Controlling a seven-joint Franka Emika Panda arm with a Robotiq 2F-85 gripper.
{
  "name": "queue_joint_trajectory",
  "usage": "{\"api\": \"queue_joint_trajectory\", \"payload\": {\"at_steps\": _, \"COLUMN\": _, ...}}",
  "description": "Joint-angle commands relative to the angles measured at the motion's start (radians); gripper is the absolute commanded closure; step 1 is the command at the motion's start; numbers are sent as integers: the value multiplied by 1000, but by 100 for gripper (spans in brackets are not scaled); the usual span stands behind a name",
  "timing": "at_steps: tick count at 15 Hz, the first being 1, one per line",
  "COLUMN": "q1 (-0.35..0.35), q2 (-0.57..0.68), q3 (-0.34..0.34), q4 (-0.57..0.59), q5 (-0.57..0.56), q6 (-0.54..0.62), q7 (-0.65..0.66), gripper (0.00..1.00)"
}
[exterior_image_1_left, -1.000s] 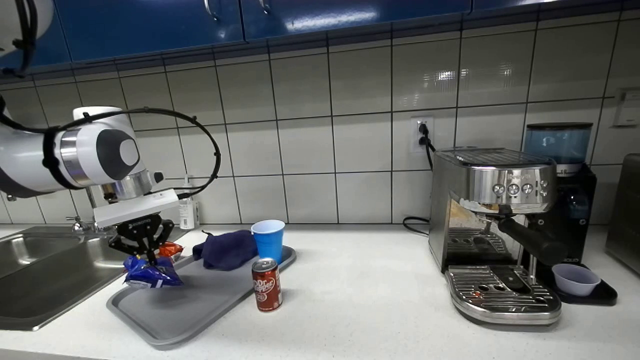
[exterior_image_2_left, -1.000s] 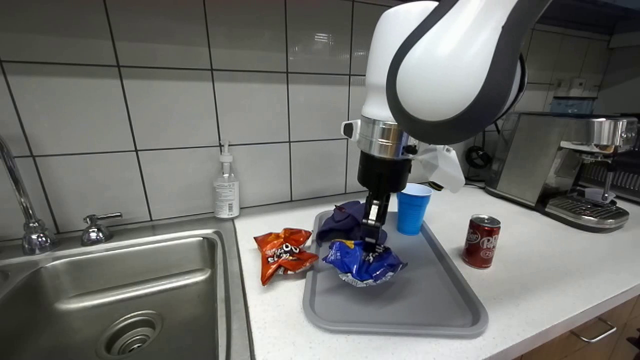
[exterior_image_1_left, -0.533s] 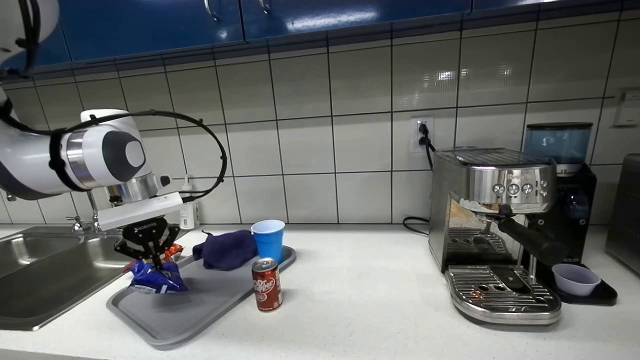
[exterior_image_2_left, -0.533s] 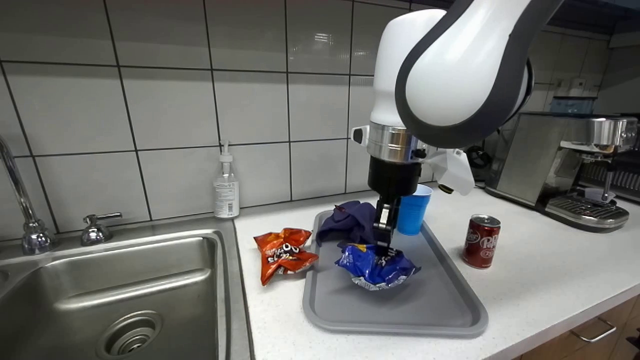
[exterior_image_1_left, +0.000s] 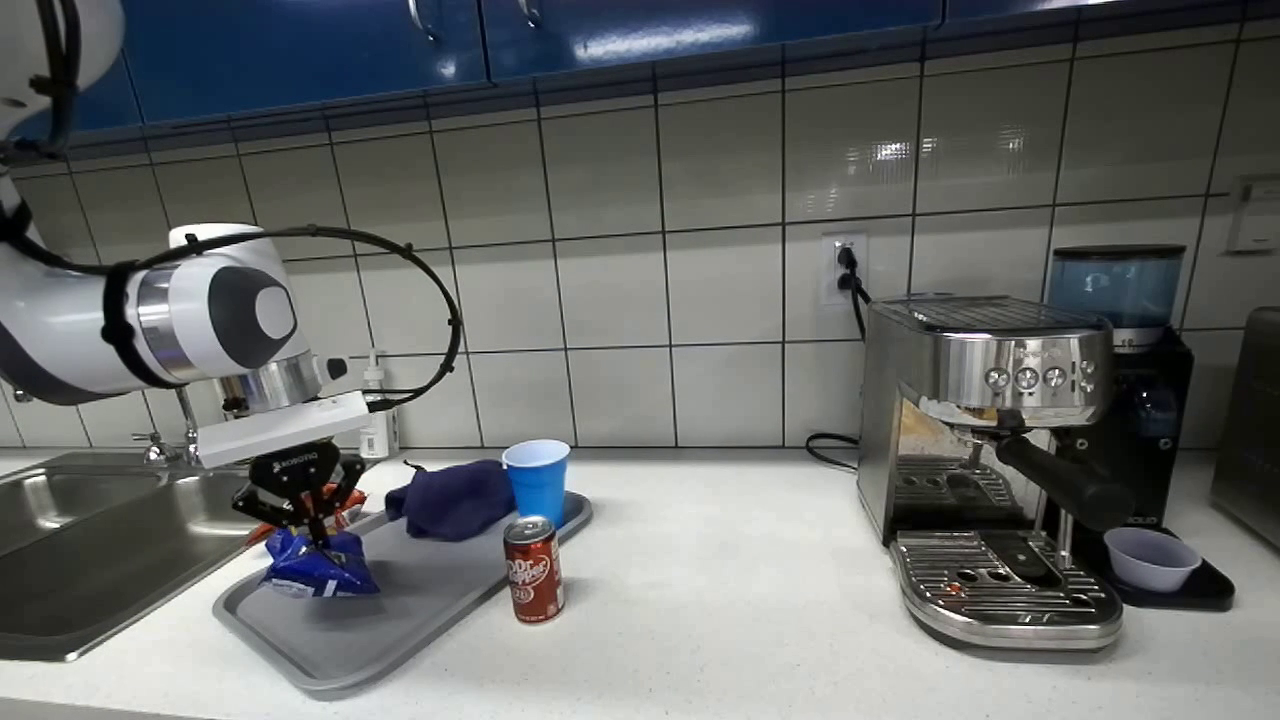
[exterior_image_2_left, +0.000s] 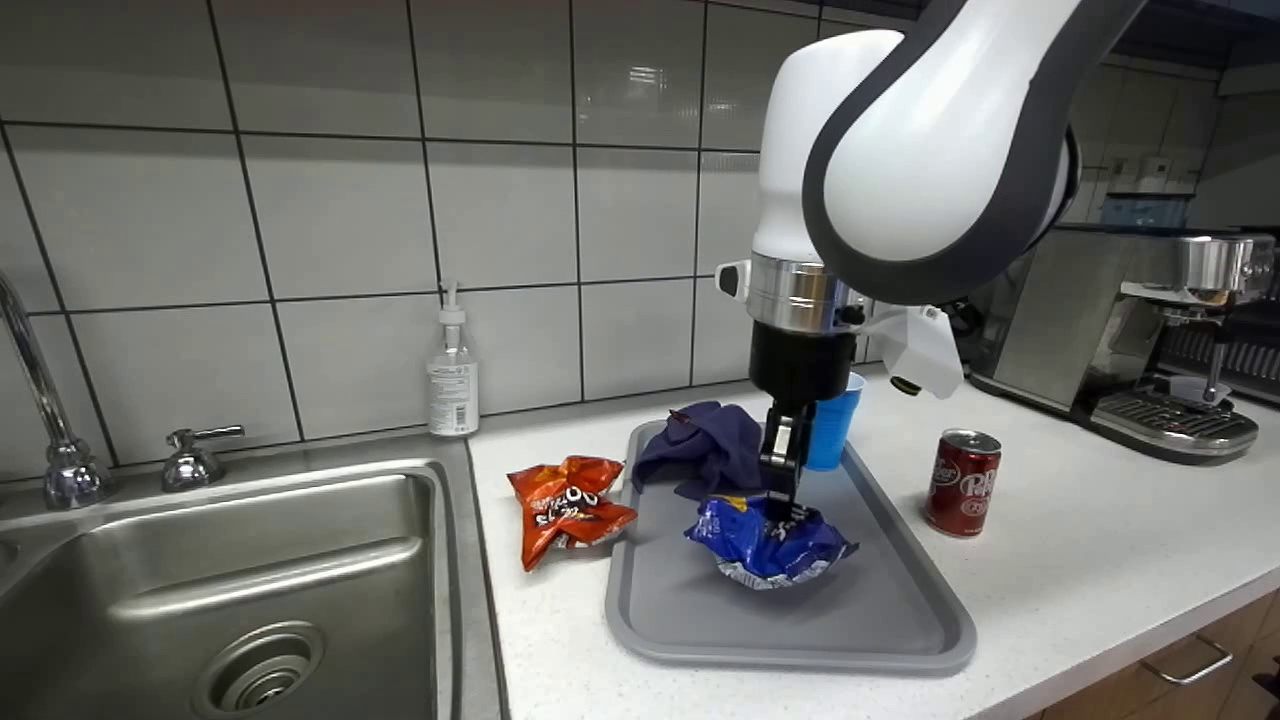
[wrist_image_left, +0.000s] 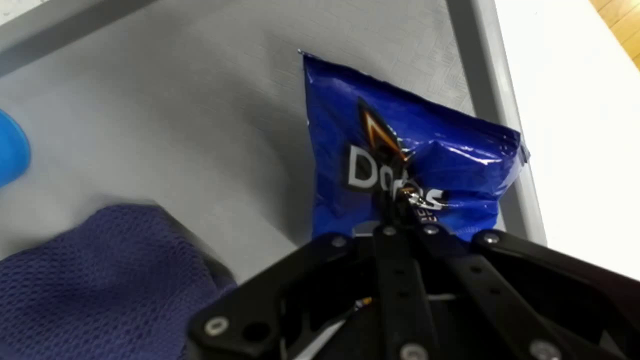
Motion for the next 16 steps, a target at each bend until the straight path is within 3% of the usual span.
{"api": "queue_joint_trajectory", "payload": {"at_steps": 1, "q1": 8, "q2": -18, "q3": -4, "q4": -2, "q5": -25, "q6": -37, "q7": 44, "gripper": 73}}
{"api": "queue_joint_trajectory", "payload": {"at_steps": 6, "q1": 7, "q2": -19, "q3": -2, "q4": -3, "q5": -18, "q6": -44, "q7": 49, "gripper": 37}}
{"api": "queue_joint_trajectory", "payload": {"at_steps": 11, "q1": -8, "q2": -21, "q3": 62, "q4": -2, "q5": 133, "q6": -27, "q7": -50, "gripper": 1}}
{"api": "queue_joint_trajectory", "payload": {"at_steps": 16, "q1": -19, "q2": -38, "q3": 141, "q4": -3, "q5": 353, "q6": -48, "q7": -129, "gripper": 0}}
